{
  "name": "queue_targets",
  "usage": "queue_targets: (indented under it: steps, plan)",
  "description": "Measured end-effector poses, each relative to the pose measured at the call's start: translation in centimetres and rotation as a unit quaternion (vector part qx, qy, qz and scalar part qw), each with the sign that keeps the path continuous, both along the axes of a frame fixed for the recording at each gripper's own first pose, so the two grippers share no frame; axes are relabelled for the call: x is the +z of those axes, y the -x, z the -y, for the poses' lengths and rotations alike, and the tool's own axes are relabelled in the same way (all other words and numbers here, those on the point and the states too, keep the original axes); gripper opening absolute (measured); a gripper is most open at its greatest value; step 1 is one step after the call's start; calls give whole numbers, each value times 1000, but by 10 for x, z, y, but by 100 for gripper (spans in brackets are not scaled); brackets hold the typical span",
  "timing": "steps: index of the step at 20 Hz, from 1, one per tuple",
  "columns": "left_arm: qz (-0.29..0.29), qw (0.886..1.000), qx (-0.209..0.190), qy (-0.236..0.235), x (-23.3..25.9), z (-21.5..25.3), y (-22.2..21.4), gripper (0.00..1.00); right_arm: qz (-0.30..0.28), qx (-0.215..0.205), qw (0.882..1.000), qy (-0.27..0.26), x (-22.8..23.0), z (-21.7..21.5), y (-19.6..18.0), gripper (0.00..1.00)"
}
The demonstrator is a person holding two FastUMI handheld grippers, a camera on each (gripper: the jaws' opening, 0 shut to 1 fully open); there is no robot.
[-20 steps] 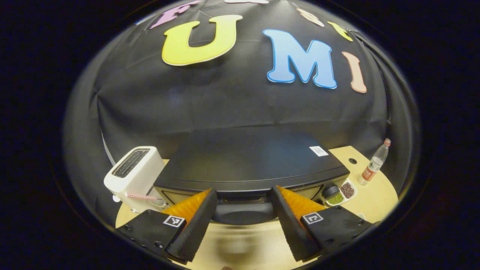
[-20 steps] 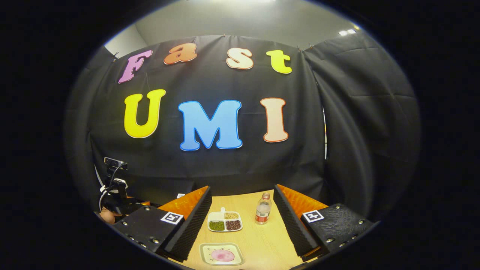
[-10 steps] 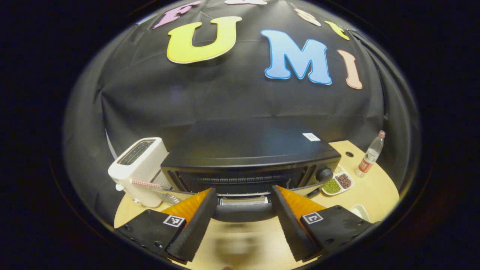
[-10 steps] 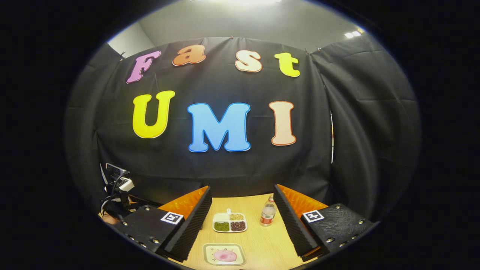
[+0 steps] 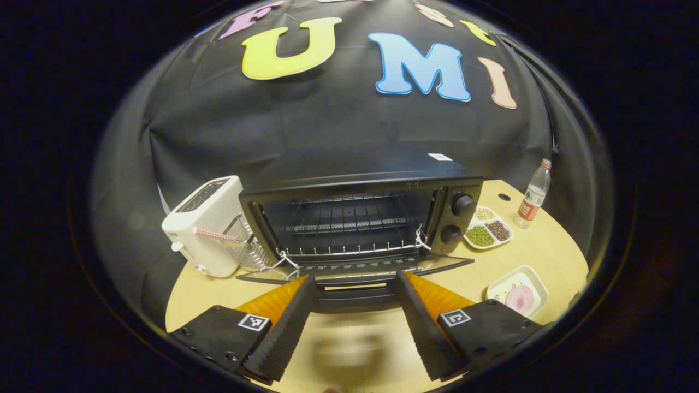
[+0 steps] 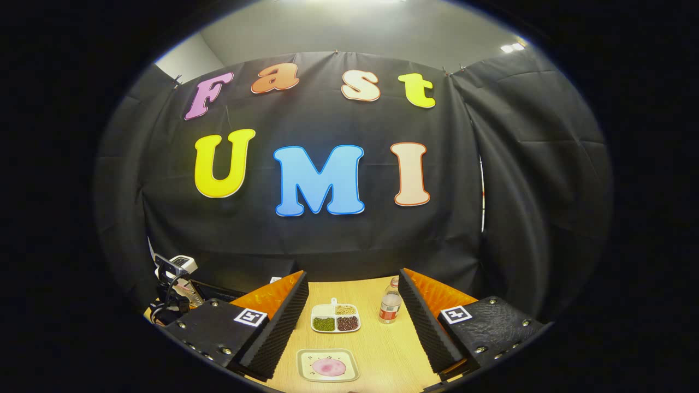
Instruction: Open the electric oven with the left hand, put the food in, and close the electric oven.
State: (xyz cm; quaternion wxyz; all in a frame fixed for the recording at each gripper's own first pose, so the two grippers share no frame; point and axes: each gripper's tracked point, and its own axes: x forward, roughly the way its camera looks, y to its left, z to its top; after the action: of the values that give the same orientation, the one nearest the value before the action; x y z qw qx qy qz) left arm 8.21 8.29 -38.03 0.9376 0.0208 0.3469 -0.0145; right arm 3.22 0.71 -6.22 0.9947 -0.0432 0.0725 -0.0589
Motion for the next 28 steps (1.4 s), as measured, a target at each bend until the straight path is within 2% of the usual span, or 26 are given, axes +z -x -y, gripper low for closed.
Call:
queue_targets:
  steps: [1,4,5,8,10,12,16,19,20,23,24,25,26,28]
  plan:
    - [-5,1000,-1,0,-5,0,4,100,-3,2,1000,2,-2,-2,0,100]
    - [-34,999,-8,0,-29,1,26,97,-18,7,1000,7,-11,-3,0,100]
    - [-48,999,-5,1,-38,-1,35,100,-23,8,1000,7,-14,-4,-1,100]
    - [-55,998,6,10,-44,-7,42,98,-35,9,999,9,-20,-3,-3,100]
    - [-33,999,11,21,-26,-7,39,100,-46,11,999,8,-29,-1,-5,100]
    - [-4,1000,13,24,2,-7,34,98,-67,19,998,3,-42,-1,-9,100]
    - [87,996,0,27,86,2,20,100,-165,45,985,-31,-98,9,-22,100]
    - [158,987,-4,33,155,8,21,100,-257,66,962,-62,-155,21,-33,100]
    - [177,984,-5,34,175,9,23,97,-295,67,951,-71,-174,27,-30,100]
    - [222,974,-3,39,222,11,35,100,-395,54,911,-103,-231,45,-16,100]
    - [231,972,-1,41,234,10,40,97,-426,48,896,-115,-252,46,-19,100]
    - [240,970,2,43,243,9,43,100,-450,41,884,-121,-265,50,-16,100]
    - [246,968,6,44,253,6,47,97,-472,32,872,-127,-277,55,-13,100]
    - [258,965,13,41,269,0,56,98,-503,20,854,-130,-299,62,-12,100]
